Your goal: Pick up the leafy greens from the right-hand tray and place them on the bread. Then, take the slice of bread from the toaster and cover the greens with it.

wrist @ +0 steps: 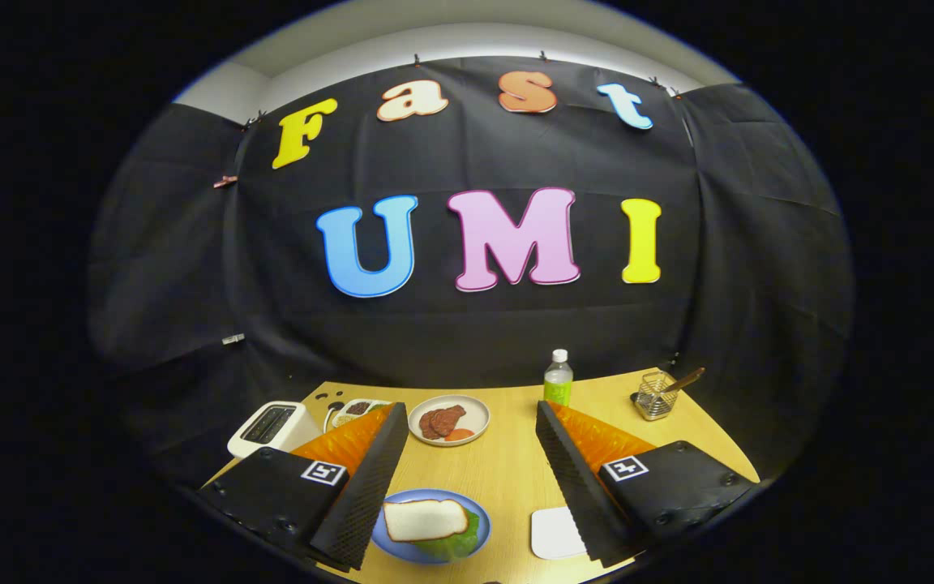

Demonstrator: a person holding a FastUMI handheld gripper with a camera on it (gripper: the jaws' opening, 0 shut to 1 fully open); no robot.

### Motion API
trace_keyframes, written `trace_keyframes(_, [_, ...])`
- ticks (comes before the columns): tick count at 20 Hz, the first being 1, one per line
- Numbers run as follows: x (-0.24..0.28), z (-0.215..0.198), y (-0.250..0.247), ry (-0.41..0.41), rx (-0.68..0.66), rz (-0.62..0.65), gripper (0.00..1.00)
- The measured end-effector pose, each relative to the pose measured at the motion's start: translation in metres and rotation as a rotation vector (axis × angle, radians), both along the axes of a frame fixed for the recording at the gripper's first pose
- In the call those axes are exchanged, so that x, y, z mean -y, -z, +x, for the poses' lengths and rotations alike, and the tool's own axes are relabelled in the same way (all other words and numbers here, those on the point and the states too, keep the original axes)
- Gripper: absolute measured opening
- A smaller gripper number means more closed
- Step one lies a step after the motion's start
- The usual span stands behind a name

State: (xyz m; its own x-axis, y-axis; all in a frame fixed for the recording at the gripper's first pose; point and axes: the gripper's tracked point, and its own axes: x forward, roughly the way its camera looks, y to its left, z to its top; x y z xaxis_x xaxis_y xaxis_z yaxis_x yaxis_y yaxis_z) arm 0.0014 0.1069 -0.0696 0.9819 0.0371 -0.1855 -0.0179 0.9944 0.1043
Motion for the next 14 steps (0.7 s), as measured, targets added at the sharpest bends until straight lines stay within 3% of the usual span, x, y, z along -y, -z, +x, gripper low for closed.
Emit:
trace_keyframes(6, [0.044,-0.013,0.013,0.072,-0.055,-0.056,0.99])
trace_keyframes(14, [0.045,0.01,0.001,-0.015,-0.071,-0.02,0.99])
